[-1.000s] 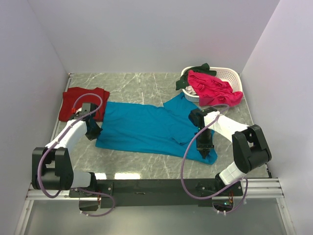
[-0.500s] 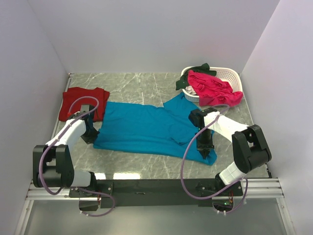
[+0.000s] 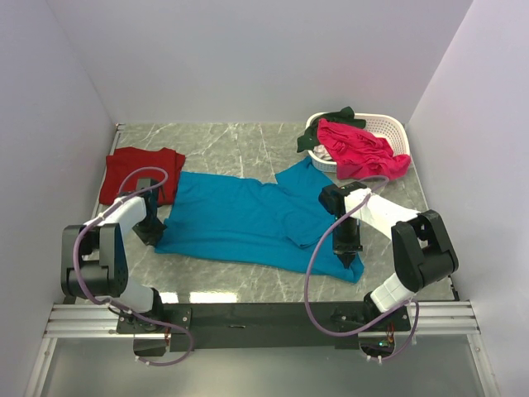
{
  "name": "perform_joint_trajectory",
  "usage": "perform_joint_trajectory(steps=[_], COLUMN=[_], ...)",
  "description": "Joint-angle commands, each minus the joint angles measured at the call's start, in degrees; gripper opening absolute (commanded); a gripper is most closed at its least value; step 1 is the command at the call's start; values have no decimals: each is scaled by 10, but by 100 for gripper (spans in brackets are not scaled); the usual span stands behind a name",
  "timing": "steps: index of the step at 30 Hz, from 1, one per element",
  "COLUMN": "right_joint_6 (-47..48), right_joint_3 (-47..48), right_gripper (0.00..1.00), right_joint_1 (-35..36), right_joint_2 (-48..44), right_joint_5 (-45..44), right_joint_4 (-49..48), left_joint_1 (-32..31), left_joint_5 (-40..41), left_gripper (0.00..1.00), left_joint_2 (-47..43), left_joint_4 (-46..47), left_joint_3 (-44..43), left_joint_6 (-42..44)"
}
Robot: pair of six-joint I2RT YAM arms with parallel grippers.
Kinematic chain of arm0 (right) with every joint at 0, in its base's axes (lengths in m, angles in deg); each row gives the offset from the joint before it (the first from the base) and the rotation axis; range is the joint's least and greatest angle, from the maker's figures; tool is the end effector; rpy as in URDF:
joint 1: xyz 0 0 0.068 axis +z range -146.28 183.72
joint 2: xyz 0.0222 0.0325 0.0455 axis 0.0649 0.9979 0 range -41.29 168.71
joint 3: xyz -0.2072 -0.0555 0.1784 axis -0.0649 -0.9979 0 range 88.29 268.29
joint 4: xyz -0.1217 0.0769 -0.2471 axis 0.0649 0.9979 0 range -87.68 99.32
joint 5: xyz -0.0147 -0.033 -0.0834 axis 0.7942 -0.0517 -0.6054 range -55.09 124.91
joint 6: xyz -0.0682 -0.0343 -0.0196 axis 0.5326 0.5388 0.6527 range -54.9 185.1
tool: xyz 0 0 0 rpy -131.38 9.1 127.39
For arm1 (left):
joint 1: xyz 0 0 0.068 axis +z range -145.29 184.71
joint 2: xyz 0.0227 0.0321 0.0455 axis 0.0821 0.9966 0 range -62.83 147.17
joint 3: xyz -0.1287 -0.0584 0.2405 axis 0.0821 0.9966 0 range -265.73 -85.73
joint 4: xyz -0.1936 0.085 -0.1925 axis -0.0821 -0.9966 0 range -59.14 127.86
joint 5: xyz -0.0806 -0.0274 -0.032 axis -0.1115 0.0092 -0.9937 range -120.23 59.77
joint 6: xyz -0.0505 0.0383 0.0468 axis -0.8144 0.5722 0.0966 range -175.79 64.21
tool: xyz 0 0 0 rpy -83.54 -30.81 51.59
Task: Fold and stack the t-shirts
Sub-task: Fold the tshirt
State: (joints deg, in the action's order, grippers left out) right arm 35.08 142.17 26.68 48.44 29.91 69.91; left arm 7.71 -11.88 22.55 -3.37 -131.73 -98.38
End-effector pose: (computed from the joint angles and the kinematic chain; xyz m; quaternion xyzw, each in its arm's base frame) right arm 0.2239 0.0885 0.1363 -0.0560 -0.9906 0.0909 0.0854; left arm 0.2667 0.0353 0.1211 -0.3933 0.9020 0.1221 0.1299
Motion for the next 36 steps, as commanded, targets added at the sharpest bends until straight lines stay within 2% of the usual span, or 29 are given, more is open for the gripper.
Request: perform_joint_trajectory(steps=[1, 3, 4, 6, 7, 8, 10, 11, 13, 17, 18, 22, 24, 29, 33, 36], right_joint_6=[-16, -18, -18, -15, -14, -13, -8, -4, -1, 28, 35, 58, 57, 52, 54, 53], right_joint_3=[-4, -10, -11, -8, -2, 20, 52, 92, 136, 219, 227, 264, 271, 271, 260, 250], right_gripper=[0, 0, 0, 21, 31, 46, 55, 59, 61, 61, 61, 60, 60, 60, 60, 60], right_joint_1=[-4, -3, -2, -2, -3, -3, -3, -4, -3, 1, 8, 45, 59, 91, 114, 127], right_joint_2=[-5, -8, -10, -25, -32, -37, -47, -47, -33, -1, 14, 61, 90, 140, 157, 169], right_joint_5=[-19, -19, -15, -8, -5, -5, -2, 4, 7, 48, 49, 81, 103, 139, 156, 137], right_joint_4=[22, 25, 28, 35, 44, 50, 61, 69, 77, 44, 36, -5, -17, -48, -54, -54], left_joint_1=[4, 6, 6, 6, 6, 5, -3, -15, -27, -127, -162, -222, -250, -272, -273, -273], left_joint_5=[28, 37, 39, 51, 56, 60, 79, 87, 100, 100, 91, 10, -4, -45, -37, -36], left_gripper=[2, 4, 15, 33, 57, 69, 90, 94, 98, 99, 99, 99, 99, 99, 99, 99], left_joint_2=[4, 4, 1, -14, -23, -31, -47, -50, -52, -46, -38, -12, 4, 18, 19, 11], left_joint_4=[2, -5, -9, -21, -25, -28, -43, -53, -59, -56, -52, 1, 13, 49, 47, 48], left_joint_3=[-19, -28, -33, -49, -55, -71, -94, -118, -143, -189, -191, -181, -178, -144, -121, -102], left_joint_6=[13, 13, 12, 11, 11, 13, 15, 15, 13, -12, -26, -43, -43, -44, -47, -50])
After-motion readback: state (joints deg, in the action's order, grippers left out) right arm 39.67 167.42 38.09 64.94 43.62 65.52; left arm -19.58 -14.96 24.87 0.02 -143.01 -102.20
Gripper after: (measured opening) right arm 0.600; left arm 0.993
